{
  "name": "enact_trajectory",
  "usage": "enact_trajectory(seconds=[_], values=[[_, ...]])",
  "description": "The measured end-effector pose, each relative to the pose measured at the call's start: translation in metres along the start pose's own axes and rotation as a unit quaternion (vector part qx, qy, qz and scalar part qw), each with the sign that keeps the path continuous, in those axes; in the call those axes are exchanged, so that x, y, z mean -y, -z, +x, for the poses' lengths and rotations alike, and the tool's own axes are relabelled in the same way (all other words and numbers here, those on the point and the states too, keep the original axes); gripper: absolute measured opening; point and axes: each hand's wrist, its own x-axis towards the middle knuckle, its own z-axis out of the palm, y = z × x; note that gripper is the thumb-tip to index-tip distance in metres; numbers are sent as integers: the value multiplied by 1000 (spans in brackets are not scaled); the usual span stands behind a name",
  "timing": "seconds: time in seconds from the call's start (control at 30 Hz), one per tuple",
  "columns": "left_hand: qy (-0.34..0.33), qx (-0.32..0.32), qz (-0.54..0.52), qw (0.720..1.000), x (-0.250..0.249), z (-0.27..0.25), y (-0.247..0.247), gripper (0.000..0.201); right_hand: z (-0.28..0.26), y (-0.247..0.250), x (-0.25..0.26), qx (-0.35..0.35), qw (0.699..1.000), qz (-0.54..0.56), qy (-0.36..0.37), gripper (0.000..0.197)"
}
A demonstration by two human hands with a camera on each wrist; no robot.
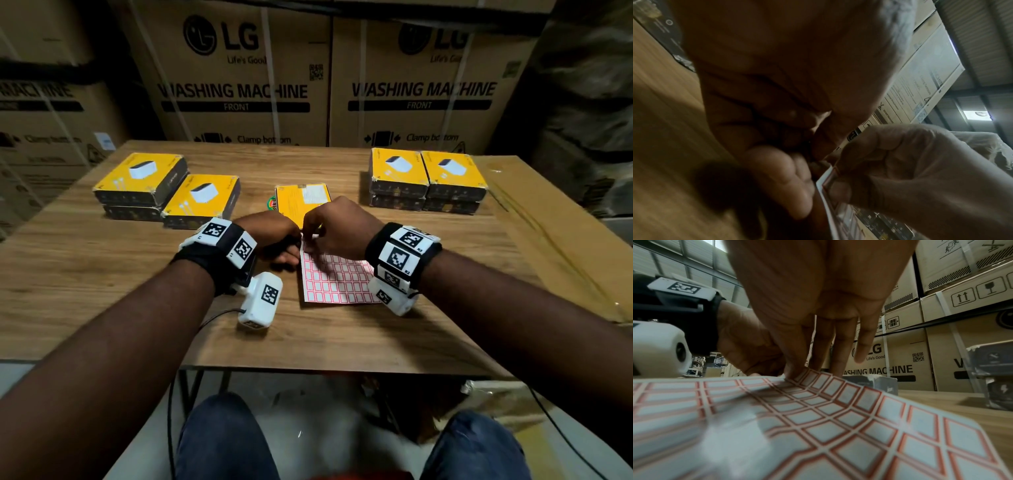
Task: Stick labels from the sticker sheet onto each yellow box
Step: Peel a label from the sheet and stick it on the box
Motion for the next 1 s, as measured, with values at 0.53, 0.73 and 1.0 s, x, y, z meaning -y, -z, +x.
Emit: enact_trajectory(seconds=[0.53, 0.73, 1.0], values=[[-26, -29, 63, 997, 16, 5, -1, 28, -5, 3, -8, 32, 995, 86, 28, 11], [-72, 2, 163, 984, 13, -6, 8, 31, -5, 11, -16, 28, 992, 120, -6, 10], [-233, -238, 391, 858, -8, -1, 34, 12, 11, 25, -21, 74, 995, 20, -57, 21]])
